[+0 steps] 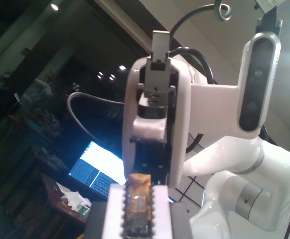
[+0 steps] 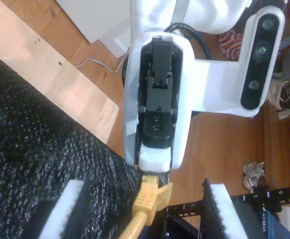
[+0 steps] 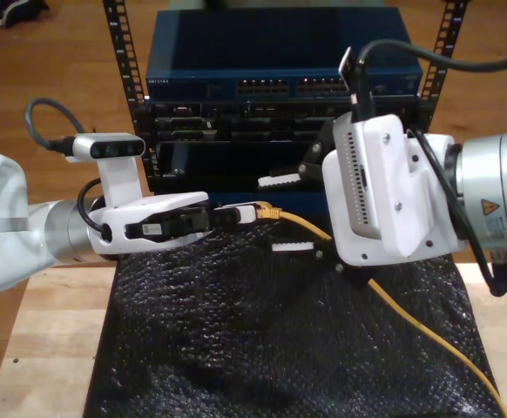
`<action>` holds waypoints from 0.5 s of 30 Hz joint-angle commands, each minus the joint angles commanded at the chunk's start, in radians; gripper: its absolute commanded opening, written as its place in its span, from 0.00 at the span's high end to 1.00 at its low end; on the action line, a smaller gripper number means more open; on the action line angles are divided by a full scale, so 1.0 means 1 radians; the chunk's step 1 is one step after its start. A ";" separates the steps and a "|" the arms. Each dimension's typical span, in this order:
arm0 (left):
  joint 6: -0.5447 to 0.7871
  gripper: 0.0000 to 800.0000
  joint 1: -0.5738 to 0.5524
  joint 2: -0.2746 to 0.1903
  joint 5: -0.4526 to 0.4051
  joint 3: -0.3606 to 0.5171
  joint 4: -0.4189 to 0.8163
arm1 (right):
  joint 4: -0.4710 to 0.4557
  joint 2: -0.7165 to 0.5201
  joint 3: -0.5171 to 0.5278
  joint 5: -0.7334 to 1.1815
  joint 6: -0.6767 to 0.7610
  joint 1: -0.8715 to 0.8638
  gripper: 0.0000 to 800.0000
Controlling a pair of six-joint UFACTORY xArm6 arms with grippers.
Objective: Grab the cable and plug it in
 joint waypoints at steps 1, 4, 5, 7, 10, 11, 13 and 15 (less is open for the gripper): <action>0.002 0.96 0.000 0.000 0.003 0.000 0.000 | 0.000 -0.002 0.000 0.000 0.000 0.000 0.41; 0.000 0.96 0.000 0.002 0.014 0.000 0.000 | 0.000 -0.003 0.000 0.000 0.002 0.000 0.45; 0.000 0.96 0.000 0.002 0.014 0.000 0.000 | 0.002 -0.003 0.000 0.000 0.002 0.000 0.48; -0.003 0.96 0.000 0.002 0.014 0.000 0.000 | 0.002 -0.003 0.000 0.000 0.003 0.000 0.50; -0.012 0.96 0.000 0.003 0.015 0.000 0.000 | 0.003 -0.005 0.000 0.000 0.005 0.000 0.55; -0.014 0.96 0.000 0.003 0.015 0.000 0.000 | 0.003 -0.005 0.000 0.000 0.005 0.000 0.57; -0.014 0.96 0.000 0.005 0.015 0.000 0.000 | 0.003 -0.005 0.000 0.000 0.006 0.000 0.59; -0.014 0.96 0.000 0.005 0.015 0.000 0.002 | 0.005 -0.005 0.000 -0.002 0.006 0.000 0.63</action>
